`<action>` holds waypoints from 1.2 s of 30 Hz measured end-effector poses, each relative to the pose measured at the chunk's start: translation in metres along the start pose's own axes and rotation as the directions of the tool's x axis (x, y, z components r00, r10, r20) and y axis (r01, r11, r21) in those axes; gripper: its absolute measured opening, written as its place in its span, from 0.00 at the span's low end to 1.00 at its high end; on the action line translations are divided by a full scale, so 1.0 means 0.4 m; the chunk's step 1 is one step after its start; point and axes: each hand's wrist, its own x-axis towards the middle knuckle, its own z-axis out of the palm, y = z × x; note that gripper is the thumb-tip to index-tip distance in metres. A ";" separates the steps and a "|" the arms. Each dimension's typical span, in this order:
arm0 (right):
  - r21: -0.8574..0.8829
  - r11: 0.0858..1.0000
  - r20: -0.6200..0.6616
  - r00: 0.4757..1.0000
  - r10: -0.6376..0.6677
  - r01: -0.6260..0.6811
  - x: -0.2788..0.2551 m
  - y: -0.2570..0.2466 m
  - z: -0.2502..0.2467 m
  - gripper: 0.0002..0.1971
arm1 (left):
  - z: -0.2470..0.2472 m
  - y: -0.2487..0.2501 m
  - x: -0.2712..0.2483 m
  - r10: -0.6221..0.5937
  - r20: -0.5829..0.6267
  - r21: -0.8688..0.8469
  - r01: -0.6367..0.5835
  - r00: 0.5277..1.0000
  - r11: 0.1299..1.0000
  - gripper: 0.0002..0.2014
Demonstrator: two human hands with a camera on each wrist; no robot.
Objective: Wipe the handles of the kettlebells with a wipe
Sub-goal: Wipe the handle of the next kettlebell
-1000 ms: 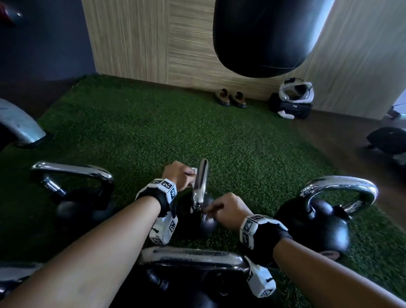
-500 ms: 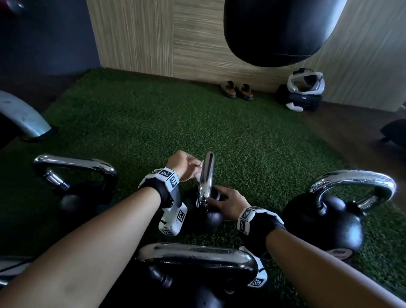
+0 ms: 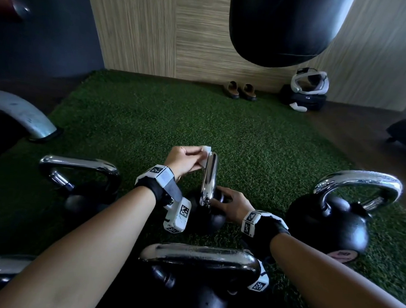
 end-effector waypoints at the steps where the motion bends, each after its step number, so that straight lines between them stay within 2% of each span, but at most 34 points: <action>1: 0.005 1.000 -0.002 1.000 -0.001 0.001 0.002 0.001 -0.001 0.37 | -0.006 0.002 -0.004 -0.017 0.021 0.002 0.017 1.000 1.000 0.13; 3: 0.015 1.000 0.002 1.000 -0.002 0.002 0.001 0.002 -0.003 0.40 | -0.021 0.005 -0.013 -0.043 0.076 -0.004 0.044 0.996 0.999 0.12; 6: 0.055 0.998 -0.012 1.000 -0.020 0.020 0.014 0.018 0.003 0.59 | -0.033 0.009 -0.023 -0.008 0.097 0.048 0.003 0.995 0.999 0.07; 7: 0.063 0.998 -0.007 1.000 -0.023 0.024 0.021 0.027 0.005 0.62 | -0.033 0.014 -0.028 0.003 0.085 0.067 -0.008 0.996 0.998 0.06; 9: 0.068 0.997 0.006 1.000 -0.027 0.026 0.023 0.027 0.001 0.60 | -0.035 0.027 -0.040 0.006 0.105 0.091 -0.016 0.994 0.996 0.05; 11: 0.070 0.997 -0.003 1.000 -0.030 0.030 0.016 0.017 -0.005 0.55 | -0.053 0.039 -0.061 -0.015 0.221 0.133 -0.014 0.975 0.991 0.04; 13: 0.060 0.998 0.005 1.000 -0.031 0.031 0.008 0.008 -0.007 0.49 | -0.076 0.046 -0.084 -0.049 0.349 0.180 -0.016 0.936 0.984 0.05; 14: 0.056 0.998 0.010 0.999 -0.035 0.035 0.005 0.004 -0.007 0.47 | -0.083 0.047 -0.092 -0.051 0.373 0.188 -0.021 0.927 0.982 0.05; 18: 0.055 0.998 0.021 0.999 -0.042 0.040 0.020 0.012 -0.001 0.49 | -0.081 0.039 -0.109 0.010 0.293 0.181 -0.066 0.956 0.981 0.04; 20: 0.056 0.998 0.027 0.999 -0.033 0.031 0.027 0.020 -0.002 0.49 | -0.084 0.030 -0.122 0.002 0.355 0.195 -0.077 0.935 0.978 0.05; 23: 0.036 0.999 0.021 0.999 -0.042 0.041 0.007 0.002 -0.004 0.43 | -0.105 0.020 -0.153 0.004 0.457 0.229 -0.123 0.889 0.966 0.06; 27: -0.001 0.999 0.030 0.998 -0.046 0.047 -0.011 -0.020 -0.009 0.29 | -0.119 0.000 -0.178 0.106 0.444 0.283 -0.252 0.890 0.925 0.06; 29: 0.008 0.998 0.038 0.997 -0.060 0.059 -0.014 -0.023 -0.012 0.32 | -0.120 -0.014 -0.189 0.114 0.485 0.365 -0.319 0.867 0.875 0.07; 32: -0.007 0.998 0.030 0.997 -0.065 0.066 -0.009 -0.016 -0.008 0.47 | -0.122 -0.019 -0.202 0.159 0.497 0.386 -0.381 0.853 0.840 0.08; 36: -0.009 0.997 0.006 0.997 -0.081 0.081 -0.007 -0.014 -0.005 0.43 | -0.119 -0.031 -0.208 0.188 0.491 0.472 -0.441 0.850 0.763 0.09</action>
